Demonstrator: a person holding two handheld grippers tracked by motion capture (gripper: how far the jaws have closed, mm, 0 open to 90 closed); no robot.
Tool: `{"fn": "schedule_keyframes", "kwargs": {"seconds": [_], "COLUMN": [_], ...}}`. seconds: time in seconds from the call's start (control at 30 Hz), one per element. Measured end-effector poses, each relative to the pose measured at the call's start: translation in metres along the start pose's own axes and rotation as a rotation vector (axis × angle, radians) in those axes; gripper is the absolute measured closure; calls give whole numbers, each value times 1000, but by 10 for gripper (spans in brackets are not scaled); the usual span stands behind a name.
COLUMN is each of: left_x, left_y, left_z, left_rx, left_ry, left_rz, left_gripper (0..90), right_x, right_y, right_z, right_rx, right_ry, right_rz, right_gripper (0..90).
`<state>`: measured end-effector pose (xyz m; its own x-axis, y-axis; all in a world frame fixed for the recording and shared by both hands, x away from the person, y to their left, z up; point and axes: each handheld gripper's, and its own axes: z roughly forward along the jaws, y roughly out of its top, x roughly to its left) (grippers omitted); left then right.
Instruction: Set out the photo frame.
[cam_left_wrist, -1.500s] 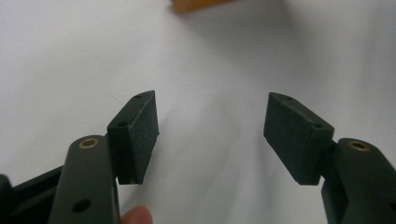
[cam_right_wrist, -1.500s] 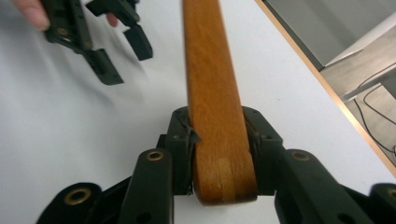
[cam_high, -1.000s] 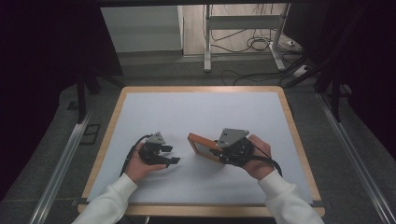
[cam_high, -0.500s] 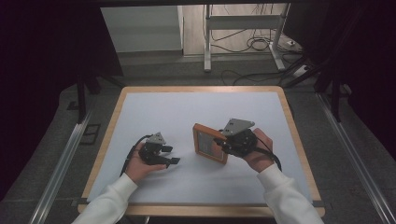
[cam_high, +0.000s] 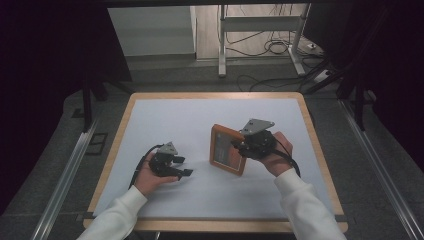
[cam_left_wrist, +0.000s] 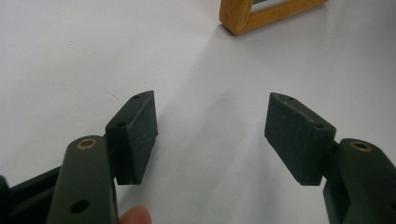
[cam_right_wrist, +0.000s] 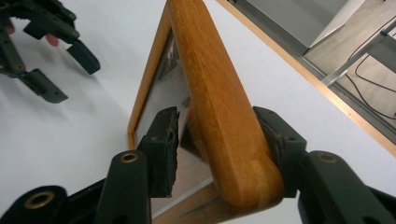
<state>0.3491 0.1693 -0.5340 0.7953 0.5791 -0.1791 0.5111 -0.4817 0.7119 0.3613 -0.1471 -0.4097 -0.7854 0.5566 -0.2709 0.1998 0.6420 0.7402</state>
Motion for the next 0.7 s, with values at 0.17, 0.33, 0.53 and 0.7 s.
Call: {"fn": "schedule_keyframes", "kwargs": {"seconds": [0.17, 0.33, 0.53, 0.7], "left_x": [-1, 0, 0, 0], "left_y": [0, 0, 0, 0], "left_z": [0, 0, 0, 0], "left_rx": [-4, -4, -7, -7], "left_ry": [-1, 0, 1, -1], "left_rz": [0, 3, 0, 1], "left_gripper": [336, 335, 334, 333], "right_x": [-7, -13, -22, -25], "right_y": [-1, -2, -5, -7], "right_z": [6, 13, 23, 27], "right_rx": [11, 24, 36, 26], "right_ry": [-14, -30, -39, -39], "right_rz": [20, 41, 77, 94], "right_gripper": [472, 426, 373, 354]}}
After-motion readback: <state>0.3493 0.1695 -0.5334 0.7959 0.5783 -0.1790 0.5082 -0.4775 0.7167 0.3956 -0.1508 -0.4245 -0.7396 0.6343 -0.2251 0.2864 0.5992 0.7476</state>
